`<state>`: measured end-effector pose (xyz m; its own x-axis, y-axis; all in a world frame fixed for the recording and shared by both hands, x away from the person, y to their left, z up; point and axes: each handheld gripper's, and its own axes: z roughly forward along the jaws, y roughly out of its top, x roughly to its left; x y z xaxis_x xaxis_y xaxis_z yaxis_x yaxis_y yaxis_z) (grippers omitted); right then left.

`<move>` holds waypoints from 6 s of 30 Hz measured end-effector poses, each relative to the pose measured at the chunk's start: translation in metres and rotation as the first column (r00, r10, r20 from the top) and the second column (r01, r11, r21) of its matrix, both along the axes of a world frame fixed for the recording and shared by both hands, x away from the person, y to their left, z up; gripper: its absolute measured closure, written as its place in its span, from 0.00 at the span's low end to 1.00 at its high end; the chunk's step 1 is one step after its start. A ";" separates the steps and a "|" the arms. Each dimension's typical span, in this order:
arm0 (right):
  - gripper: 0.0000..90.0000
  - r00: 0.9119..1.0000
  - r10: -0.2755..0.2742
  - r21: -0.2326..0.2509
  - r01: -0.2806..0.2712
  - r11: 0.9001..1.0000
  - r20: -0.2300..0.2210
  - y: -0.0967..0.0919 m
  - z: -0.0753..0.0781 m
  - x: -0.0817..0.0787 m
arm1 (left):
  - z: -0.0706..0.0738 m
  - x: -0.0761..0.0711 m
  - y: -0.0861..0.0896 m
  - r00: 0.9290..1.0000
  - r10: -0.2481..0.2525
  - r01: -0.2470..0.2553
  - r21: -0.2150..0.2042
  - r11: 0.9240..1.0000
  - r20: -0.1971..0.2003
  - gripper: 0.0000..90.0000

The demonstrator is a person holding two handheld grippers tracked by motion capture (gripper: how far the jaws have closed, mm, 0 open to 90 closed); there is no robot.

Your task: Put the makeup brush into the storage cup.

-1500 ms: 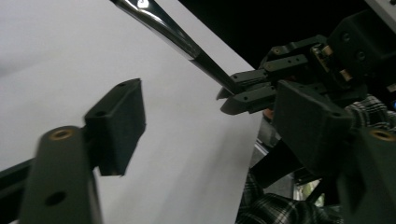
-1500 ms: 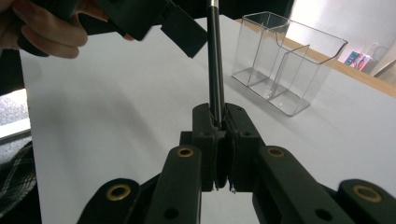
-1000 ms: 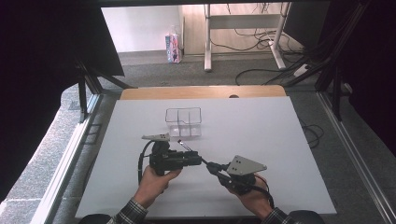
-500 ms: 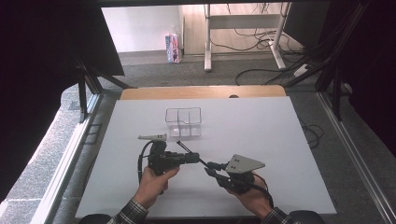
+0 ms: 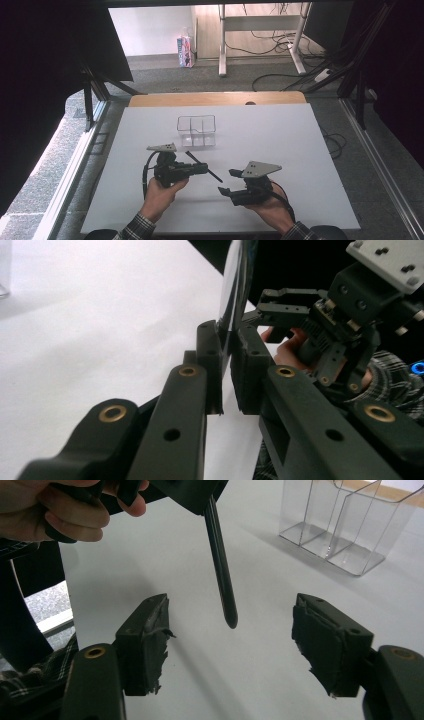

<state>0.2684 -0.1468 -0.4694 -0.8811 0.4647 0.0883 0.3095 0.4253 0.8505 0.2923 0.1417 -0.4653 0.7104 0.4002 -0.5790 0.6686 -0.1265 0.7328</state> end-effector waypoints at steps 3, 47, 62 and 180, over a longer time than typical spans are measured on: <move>0.30 1.000 0.001 -0.001 -0.001 1.000 -0.019 -0.001 0.000 0.001 | 0.001 0.000 0.001 1.000 0.005 -0.005 0.029 1.000 0.015 0.93; 0.03 0.993 -0.073 -0.118 0.062 0.991 -0.093 -0.035 -0.002 0.015 | 0.011 -0.009 0.012 0.983 0.084 -0.132 0.310 0.942 0.164 0.93; 0.01 0.989 -0.118 -0.151 0.104 0.983 -0.086 -0.051 0.000 0.019 | 0.011 -0.008 0.018 0.976 0.099 -0.171 0.390 0.905 0.196 0.93; 0.00 0.952 -0.295 -0.306 0.255 0.917 -0.088 -0.113 -0.019 0.009 | 0.071 0.120 0.003 0.915 0.213 -0.363 0.467 0.806 0.343 0.93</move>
